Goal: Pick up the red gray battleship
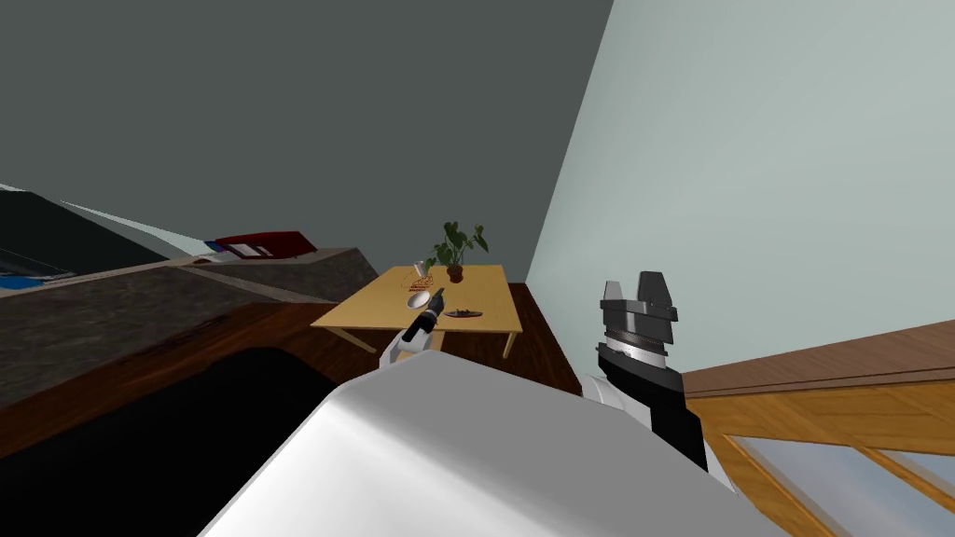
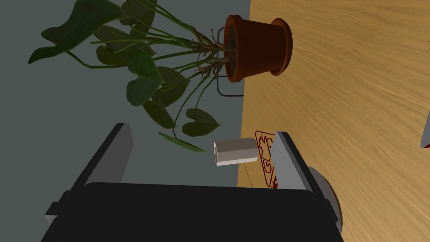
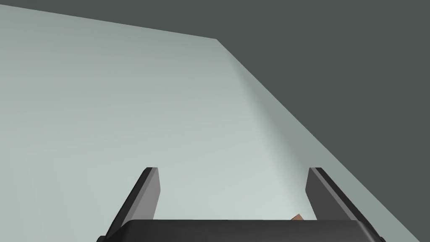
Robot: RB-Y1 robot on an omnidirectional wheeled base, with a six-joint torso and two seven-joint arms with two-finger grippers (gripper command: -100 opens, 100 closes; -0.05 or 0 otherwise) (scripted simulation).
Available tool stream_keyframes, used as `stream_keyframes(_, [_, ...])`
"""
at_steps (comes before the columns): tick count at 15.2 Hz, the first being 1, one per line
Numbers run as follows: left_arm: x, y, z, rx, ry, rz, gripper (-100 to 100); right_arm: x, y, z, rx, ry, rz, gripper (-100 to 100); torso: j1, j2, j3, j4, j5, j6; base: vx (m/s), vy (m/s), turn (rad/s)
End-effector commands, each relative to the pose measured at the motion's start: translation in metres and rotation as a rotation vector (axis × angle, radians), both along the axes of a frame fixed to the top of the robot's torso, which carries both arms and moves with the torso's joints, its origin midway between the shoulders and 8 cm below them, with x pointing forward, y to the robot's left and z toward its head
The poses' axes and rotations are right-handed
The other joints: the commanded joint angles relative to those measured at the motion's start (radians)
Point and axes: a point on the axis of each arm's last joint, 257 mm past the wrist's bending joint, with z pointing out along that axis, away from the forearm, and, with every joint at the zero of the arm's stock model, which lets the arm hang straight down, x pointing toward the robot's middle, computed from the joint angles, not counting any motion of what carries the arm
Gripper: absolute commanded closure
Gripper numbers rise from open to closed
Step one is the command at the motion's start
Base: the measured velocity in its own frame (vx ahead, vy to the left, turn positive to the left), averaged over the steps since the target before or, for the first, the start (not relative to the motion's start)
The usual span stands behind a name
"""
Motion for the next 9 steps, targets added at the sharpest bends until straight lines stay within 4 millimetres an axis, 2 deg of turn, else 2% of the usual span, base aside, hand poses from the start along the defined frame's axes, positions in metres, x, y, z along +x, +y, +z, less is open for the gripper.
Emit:
stream_keyframes(1, [-0.001, 0.007, -0.021, -0.028, 0.064, 0.017, -100, 0.000, 0.000, 0.000, 0.000, 0.000, 0.000, 0, 0.000, 0.000, 0.000, 0.000, 0.000, 0.000, -0.014, 0.055, -0.058])
stream_keyframes(2, [0.000, 0.014, -0.035, -0.057, 0.098, 0.031, -100, 0.000, 0.000, 0.000, 0.000, 0.000, 0.000, 0, 0.000, 0.000, 0.000, 0.000, 0.000, 0.000, -0.012, 0.054, -0.079])
stream_keyframes(4, [-0.002, 0.014, -0.042, -0.060, 0.126, 0.036, -100, 0.000, 0.000, 0.000, 0.000, 0.000, 0.000, 0, 0.001, 0.000, 0.000, 0.000, 0.000, 0.000, -0.021, 0.051, -0.031])
stream_keyframes(5, [-0.002, 0.021, -0.057, -0.091, 0.166, 0.052, -100, 0.000, 0.000, 0.000, 0.000, 0.000, 0.000, 0, 0.000, 0.000, 0.000, 0.000, 0.000, 0.000, -0.018, 0.042, -0.049])
stream_keyframes(7, [-0.004, 0.021, -0.061, -0.093, 0.186, 0.055, -100, 0.000, 0.000, 0.000, 0.000, 0.000, 0.000, 0, 0.000, 0.000, 0.000, 0.000, 0.000, 0.000, -0.017, 0.034, -0.039])
stream_keyframes(8, [-0.005, 0.027, -0.076, -0.125, 0.228, 0.072, -100, 0.000, 0.000, 0.000, 0.000, 0.000, 0.000, 0, -0.001, 0.000, 0.000, 0.000, 0.000, 0.000, -0.010, 0.024, -0.037])
stream_keyframes(9, [-0.007, 0.027, -0.080, -0.126, 0.245, 0.075, -100, 0.000, 0.000, 0.000, 0.000, 0.000, 0.000, 0, -0.001, -0.001, 0.000, 0.000, 0.000, 0.000, -0.009, 0.024, -0.055])
